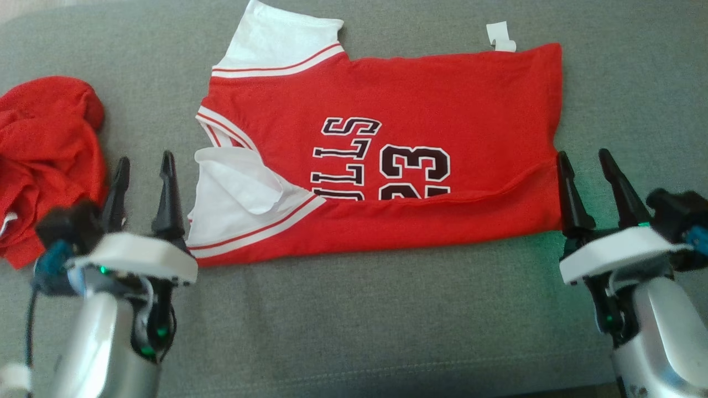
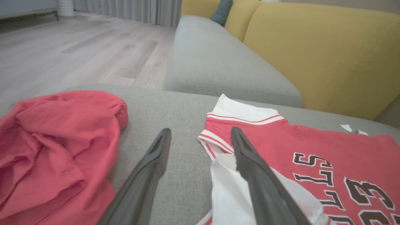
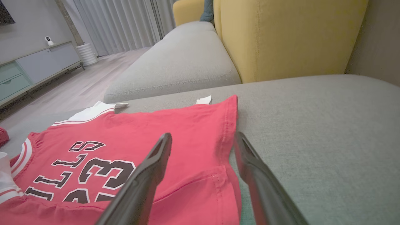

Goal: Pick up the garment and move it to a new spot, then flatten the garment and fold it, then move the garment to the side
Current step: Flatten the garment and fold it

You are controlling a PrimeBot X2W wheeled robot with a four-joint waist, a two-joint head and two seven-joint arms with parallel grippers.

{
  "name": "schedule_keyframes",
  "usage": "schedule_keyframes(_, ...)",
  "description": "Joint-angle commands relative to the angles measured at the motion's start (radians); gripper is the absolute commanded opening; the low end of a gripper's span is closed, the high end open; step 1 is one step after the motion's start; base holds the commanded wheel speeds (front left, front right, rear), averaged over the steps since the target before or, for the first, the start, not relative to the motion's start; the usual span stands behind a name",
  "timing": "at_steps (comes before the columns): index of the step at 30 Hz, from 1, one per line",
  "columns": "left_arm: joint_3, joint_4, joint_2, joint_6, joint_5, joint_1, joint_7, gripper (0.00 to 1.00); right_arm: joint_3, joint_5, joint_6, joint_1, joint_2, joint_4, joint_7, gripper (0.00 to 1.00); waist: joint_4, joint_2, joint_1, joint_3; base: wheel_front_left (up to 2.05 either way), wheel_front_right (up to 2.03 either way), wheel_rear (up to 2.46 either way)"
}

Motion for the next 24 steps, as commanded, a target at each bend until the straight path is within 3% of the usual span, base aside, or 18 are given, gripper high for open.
schedule_keyframes(1,0.033,-0.057,0.011,0.023,0.03,0.016,-0.045,1.0,0.029,-0.021,-0.001,0.015,-0.024,-0.051,-0.04,1.0,0.002,0.0,0.0,-0.006,0.0,0.0,0.0)
schedule_keyframes(9,0.015,-0.166,-0.029,0.088,0.083,0.188,-0.102,1.0,0.044,-0.061,-0.001,0.13,-0.027,-0.132,-0.078,1.0,0.003,0.0,0.0,-0.061,0.0,0.0,0.0)
schedule_keyframes(24,-0.016,-0.184,-0.032,0.101,0.091,0.287,-0.098,1.0,0.023,-0.078,-0.001,0.238,0.007,-0.219,-0.022,1.0,0.004,0.0,0.0,-0.109,0.0,0.0,0.0)
